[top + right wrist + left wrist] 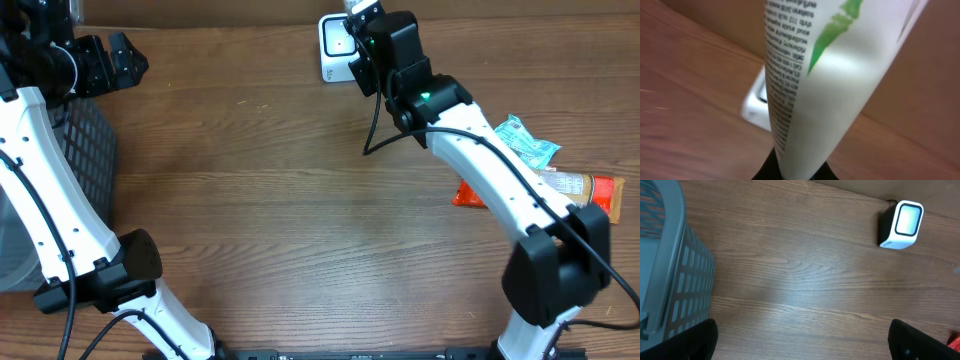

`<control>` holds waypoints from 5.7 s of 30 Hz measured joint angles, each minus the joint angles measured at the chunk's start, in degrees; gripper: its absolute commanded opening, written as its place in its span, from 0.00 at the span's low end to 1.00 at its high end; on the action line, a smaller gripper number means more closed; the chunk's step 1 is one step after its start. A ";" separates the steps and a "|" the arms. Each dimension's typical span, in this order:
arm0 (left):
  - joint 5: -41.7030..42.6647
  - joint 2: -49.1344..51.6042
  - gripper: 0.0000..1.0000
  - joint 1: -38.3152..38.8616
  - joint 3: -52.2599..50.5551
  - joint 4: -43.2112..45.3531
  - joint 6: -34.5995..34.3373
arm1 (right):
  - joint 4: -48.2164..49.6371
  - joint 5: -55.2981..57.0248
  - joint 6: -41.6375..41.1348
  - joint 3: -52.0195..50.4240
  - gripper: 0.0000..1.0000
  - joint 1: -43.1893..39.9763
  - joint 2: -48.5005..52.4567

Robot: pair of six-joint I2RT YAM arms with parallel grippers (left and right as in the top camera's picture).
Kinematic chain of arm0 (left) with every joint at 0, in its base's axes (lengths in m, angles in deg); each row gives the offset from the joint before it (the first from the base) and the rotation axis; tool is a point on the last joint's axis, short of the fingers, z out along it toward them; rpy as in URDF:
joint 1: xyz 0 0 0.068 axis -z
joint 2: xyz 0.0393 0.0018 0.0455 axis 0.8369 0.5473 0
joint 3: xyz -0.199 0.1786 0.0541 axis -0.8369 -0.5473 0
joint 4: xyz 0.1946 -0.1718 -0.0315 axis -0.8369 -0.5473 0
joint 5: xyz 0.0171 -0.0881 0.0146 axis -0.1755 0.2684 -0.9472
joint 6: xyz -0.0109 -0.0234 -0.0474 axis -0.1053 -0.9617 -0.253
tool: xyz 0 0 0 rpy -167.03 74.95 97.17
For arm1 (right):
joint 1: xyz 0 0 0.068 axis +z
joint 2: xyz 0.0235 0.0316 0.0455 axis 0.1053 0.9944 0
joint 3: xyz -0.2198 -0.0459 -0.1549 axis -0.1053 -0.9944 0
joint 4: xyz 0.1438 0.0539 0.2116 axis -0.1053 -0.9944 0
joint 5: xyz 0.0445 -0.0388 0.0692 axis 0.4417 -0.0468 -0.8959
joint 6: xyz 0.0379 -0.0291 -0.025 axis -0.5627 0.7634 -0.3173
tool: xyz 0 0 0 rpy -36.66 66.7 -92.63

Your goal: Scan the item barcode

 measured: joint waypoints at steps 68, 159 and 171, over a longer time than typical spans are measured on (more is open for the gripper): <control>0.00 0.00 1.00 0.00 0.00 0.00 0.00 | -26.56 0.17 -8.98 4.44 0.04 4.20 -8.02; 0.00 0.00 1.00 0.00 0.00 0.00 0.00 | 31.23 -20.52 -30.03 -94.62 1.00 -21.44 -97.13; 0.00 0.00 1.00 0.00 0.00 0.00 0.00 | 15.58 -15.43 -30.03 -94.84 1.00 -21.44 -108.65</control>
